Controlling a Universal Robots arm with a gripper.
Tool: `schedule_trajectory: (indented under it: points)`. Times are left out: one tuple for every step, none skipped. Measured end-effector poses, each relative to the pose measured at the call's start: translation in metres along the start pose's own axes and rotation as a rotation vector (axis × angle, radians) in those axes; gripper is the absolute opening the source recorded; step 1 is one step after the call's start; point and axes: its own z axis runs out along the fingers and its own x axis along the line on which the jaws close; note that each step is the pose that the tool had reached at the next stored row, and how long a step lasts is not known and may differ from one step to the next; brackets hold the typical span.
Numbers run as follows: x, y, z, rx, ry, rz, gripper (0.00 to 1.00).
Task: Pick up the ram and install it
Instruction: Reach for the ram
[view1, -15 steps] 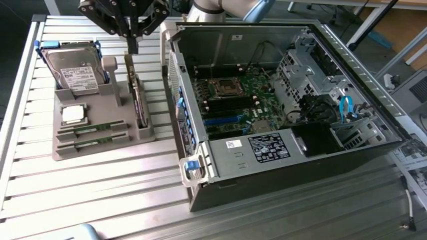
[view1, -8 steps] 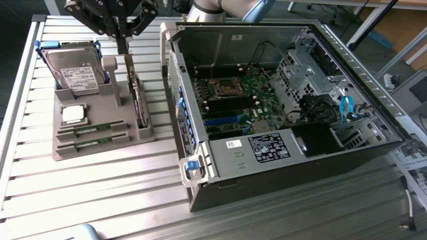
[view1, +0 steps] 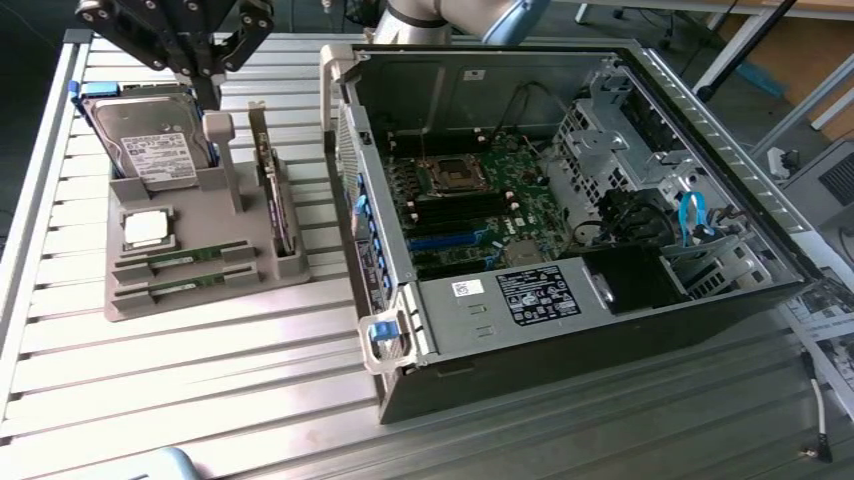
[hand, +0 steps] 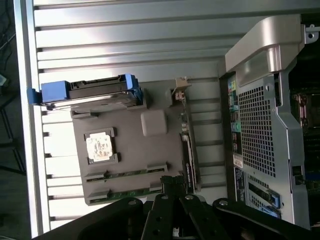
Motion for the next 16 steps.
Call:
schedule_trajectory:
  points:
    - [0.003,-0.0002,-0.0001,0.0000,0.0000,0.000,0.10]
    - [0.005,-0.0004,-0.0001,0.0000,0.0000,0.000,0.10]
    - [0.007,-0.0006,-0.0002,0.0000,0.0000,0.000,0.10]
    - [0.010,-0.0008,-0.0002,0.0000,-0.0001,0.000,0.10]
    - [0.012,-0.0010,-0.0003,0.0000,-0.0001,0.000,0.10]
    - [0.014,-0.0011,-0.0003,0.0000,-0.0001,0.000,0.10]
    - [0.017,-0.0013,-0.0004,0.0000,-0.0001,0.000,0.10]
    - [0.019,-0.0014,-0.0004,0.0000,-0.0001,0.000,0.10]
    - [0.021,-0.0016,-0.0005,0.0000,-0.0001,0.000,0.10]
    - [0.023,-0.0018,-0.0006,0.0000,0.0000,0.000,0.10]
    - [0.025,-0.0019,-0.0006,0.0000,-0.0001,0.000,0.10]
    - [0.028,-0.0021,-0.0007,0.0000,0.0000,0.000,0.10]
    - [0.032,-0.0024,-0.0008,0.0000,-0.0001,0.000,0.10]
    - [0.033,-0.0025,-0.0008,0.0000,-0.0001,0.000,0.10]
    - [0.035,-0.0027,-0.0009,0.0000,-0.0001,0.000,0.10]
    - [0.037,-0.0028,-0.0009,-0.0001,-0.0001,0.000,0.10]
